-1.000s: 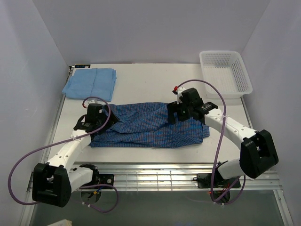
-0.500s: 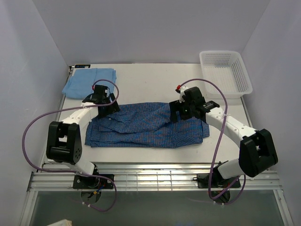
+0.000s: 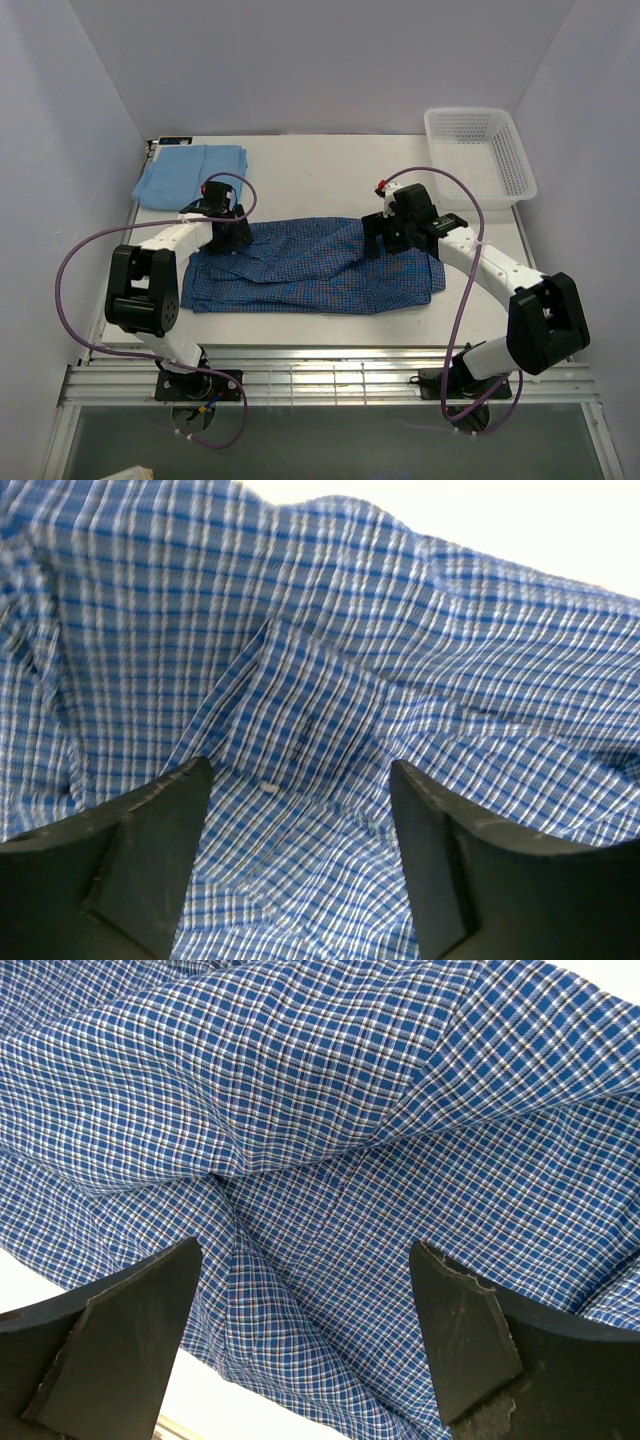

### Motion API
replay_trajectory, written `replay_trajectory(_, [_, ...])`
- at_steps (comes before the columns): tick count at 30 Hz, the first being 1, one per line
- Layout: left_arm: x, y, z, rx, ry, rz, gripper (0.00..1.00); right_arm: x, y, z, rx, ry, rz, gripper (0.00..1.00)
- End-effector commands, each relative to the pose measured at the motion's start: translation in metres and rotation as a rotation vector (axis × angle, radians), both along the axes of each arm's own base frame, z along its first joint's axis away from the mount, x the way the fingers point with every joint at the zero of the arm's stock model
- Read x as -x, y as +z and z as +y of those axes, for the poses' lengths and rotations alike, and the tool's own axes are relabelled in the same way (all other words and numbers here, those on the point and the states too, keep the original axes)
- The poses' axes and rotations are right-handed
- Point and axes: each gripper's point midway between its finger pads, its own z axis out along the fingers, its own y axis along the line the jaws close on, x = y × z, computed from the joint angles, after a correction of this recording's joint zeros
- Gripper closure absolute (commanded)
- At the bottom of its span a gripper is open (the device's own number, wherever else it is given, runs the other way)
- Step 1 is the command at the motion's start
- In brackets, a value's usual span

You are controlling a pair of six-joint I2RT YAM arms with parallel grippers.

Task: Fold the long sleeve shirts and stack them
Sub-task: Fold the shirt

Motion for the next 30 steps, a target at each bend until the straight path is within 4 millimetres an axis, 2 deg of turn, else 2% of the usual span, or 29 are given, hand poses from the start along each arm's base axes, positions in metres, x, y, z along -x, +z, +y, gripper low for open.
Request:
replay_trajectory(1, [-0.024, 0.007, -0.005, 0.022, -0.016, -0.069, 0.20, -0.008, 0.010, 0.004, -0.009, 0.014, -0.021, 0.10])
replay_trajectory(4, [-0.028, -0.003, -0.005, 0.014, -0.019, -0.042, 0.24, -0.009, 0.010, 0.002, -0.004, 0.007, -0.024, 0.10])
replay_trajectory(7, [-0.028, -0.007, -0.009, 0.033, -0.033, -0.022, 0.46, -0.009, 0.011, 0.002, -0.005, 0.007, -0.027, 0.10])
replay_trajectory(8, [-0.028, -0.005, -0.009, 0.035, -0.028, -0.026, 0.62, -0.009, 0.011, 0.003, -0.010, 0.011, -0.026, 0.10])
replay_trajectory(10, [-0.031, 0.004, -0.006, 0.018, -0.012, -0.051, 0.78, -0.007, 0.011, 0.005, -0.020, 0.018, -0.019, 0.10])
replay_trajectory(11, [-0.031, 0.009, -0.005, 0.015, 0.001, -0.062, 0.90, -0.006, 0.011, 0.005, -0.022, 0.020, -0.018, 0.10])
replay_trajectory(12, [-0.030, 0.013, -0.001, 0.001, 0.013, -0.066, 0.94, -0.006, 0.010, 0.005, -0.022, 0.022, -0.014, 0.10])
replay_trajectory(13, [-0.033, 0.025, -0.001, 0.001, 0.017, -0.095, 0.96, -0.005, 0.009, 0.006, -0.024, 0.025, -0.008, 0.10])
replay_trajectory(15, [-0.033, 0.036, 0.002, -0.006, 0.028, -0.112, 0.97, -0.004, 0.008, 0.007, -0.028, 0.030, -0.004, 0.10])
replay_trajectory(19, [-0.027, 0.063, 0.020, -0.071, 0.097, -0.145, 0.97, -0.006, 0.007, 0.007, -0.024, 0.026, -0.001, 0.10])
replay_trajectory(22, [-0.021, 0.071, 0.032, -0.113, 0.137, -0.159, 0.97, -0.009, 0.005, 0.008, -0.019, 0.024, 0.003, 0.10])
replay_trajectory(25, [-0.016, 0.069, 0.047, -0.132, 0.174, -0.152, 0.97, -0.009, 0.000, 0.009, -0.011, 0.028, 0.025, 0.10])
replay_trajectory(30, [-0.012, 0.050, 0.053, -0.139, 0.194, -0.096, 0.94, -0.015, 0.000, 0.010, 0.002, 0.025, 0.032, 0.10])
